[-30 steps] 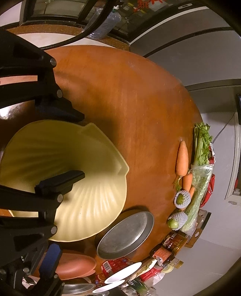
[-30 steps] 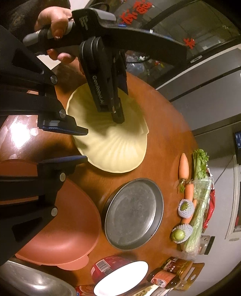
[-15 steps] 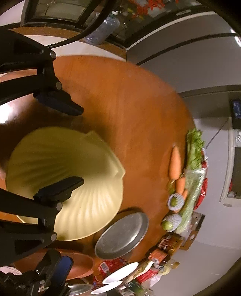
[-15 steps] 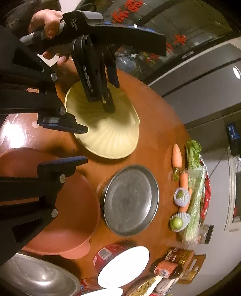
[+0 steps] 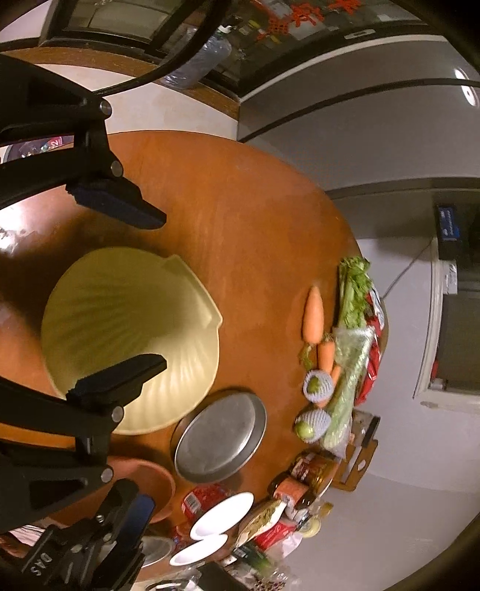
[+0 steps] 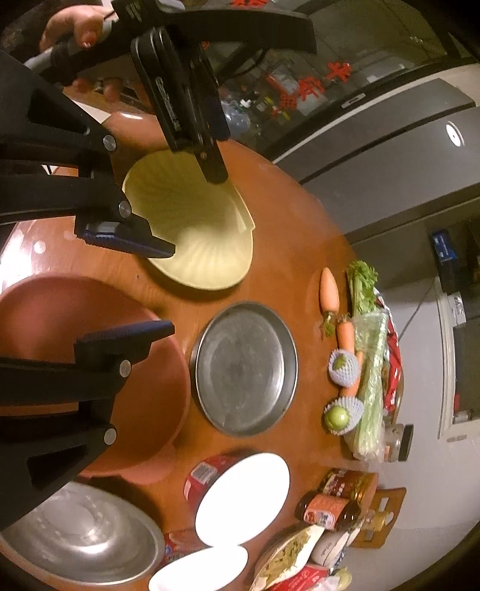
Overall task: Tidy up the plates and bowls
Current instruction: 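Lift and tilt the cream shell plate with the left tool, then lower the shell plate onto the table and open the left tool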
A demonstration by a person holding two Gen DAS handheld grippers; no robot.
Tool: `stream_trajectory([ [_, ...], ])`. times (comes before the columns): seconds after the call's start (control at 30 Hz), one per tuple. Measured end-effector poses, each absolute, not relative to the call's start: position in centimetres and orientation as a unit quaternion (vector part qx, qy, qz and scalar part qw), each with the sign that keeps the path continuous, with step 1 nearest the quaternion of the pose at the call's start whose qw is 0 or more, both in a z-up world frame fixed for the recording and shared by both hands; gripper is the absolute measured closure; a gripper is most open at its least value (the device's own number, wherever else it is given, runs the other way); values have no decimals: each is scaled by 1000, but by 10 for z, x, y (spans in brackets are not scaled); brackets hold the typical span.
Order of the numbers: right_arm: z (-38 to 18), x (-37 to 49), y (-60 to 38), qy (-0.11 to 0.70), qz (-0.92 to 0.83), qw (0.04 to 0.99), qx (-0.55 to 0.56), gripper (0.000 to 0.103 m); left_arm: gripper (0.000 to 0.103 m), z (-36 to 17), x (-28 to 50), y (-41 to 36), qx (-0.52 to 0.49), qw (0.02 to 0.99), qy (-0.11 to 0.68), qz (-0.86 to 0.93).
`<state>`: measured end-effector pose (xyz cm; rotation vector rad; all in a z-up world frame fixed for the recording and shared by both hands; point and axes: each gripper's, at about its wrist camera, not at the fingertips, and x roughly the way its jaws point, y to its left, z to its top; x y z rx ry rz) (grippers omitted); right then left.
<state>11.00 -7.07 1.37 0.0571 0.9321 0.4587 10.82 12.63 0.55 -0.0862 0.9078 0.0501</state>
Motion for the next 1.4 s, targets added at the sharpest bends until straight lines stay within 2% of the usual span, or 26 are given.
stream_trajectory([
  [0.73,46,61,-129,388,183,902,46,66,33,39,60,63,-15,915,403,-33],
  [1.4,24,9,-167,407,165,897,53,65,33,-1,43,9,2,893,441,-90],
])
